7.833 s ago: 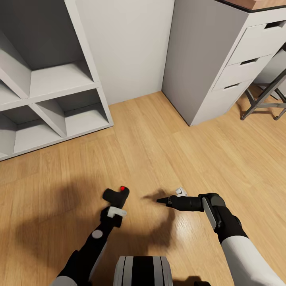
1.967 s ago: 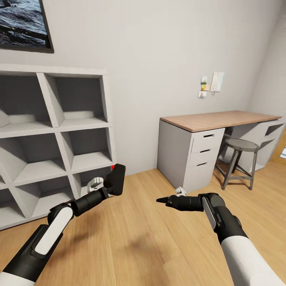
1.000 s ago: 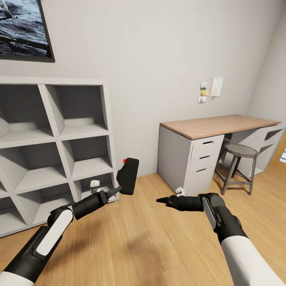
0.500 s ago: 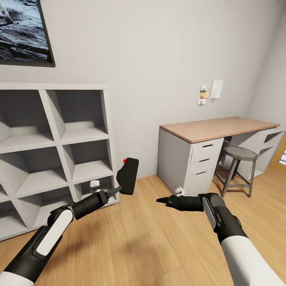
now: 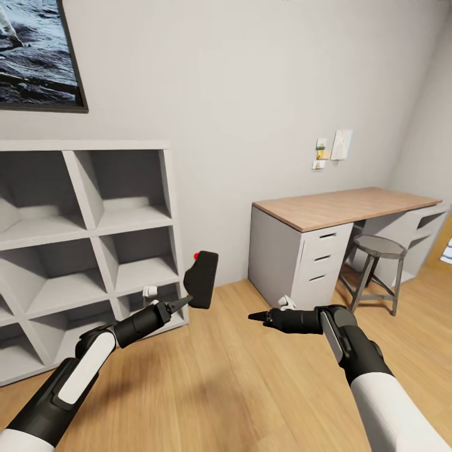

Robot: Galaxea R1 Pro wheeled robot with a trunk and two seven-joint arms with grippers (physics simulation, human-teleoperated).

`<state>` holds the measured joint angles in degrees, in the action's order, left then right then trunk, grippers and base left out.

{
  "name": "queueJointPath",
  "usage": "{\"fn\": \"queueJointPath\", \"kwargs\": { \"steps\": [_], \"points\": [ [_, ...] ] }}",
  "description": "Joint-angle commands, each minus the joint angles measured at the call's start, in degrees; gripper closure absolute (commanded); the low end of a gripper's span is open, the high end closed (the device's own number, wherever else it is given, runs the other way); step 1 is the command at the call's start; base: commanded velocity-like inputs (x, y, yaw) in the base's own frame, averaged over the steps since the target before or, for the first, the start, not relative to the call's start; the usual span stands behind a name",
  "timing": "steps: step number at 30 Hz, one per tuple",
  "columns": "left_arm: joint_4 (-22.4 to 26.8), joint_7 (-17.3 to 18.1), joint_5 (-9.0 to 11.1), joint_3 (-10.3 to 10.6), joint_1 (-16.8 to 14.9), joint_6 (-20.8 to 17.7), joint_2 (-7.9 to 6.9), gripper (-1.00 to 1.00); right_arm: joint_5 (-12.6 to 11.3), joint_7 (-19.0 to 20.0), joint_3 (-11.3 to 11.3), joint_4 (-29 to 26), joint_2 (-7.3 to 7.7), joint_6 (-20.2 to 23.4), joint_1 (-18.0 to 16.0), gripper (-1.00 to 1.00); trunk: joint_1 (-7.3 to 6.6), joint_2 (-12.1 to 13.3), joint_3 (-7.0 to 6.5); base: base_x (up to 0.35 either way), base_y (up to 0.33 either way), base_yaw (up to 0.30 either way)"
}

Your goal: Attach the digital camera to the camera tripod in the bedroom.

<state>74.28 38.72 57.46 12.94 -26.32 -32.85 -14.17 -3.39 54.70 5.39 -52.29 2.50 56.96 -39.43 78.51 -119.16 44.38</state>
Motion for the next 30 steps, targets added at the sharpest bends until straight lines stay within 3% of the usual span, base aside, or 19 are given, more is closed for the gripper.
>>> {"fn": "queueJointPath", "kwargs": {
  "steps": [1,30],
  "points": [
    [-0.13,0.03,0.54,0.05,-0.04,-0.37,-0.03,1.00,-0.31,-0.08,0.03,0.00,0.01,0.43,-0.03,-1.00,-0.24,0.39,-0.13,0.000,0.000,0.000],
    [-1.39,-0.05,0.55,-0.20,-0.04,-0.40,0.02,1.00,-0.26,-0.16,-0.02,-0.01,-0.07,0.35,-0.03,-1.00,-6.60,12.02,-5.33,0.000,0.000,0.000]
  ]
}}
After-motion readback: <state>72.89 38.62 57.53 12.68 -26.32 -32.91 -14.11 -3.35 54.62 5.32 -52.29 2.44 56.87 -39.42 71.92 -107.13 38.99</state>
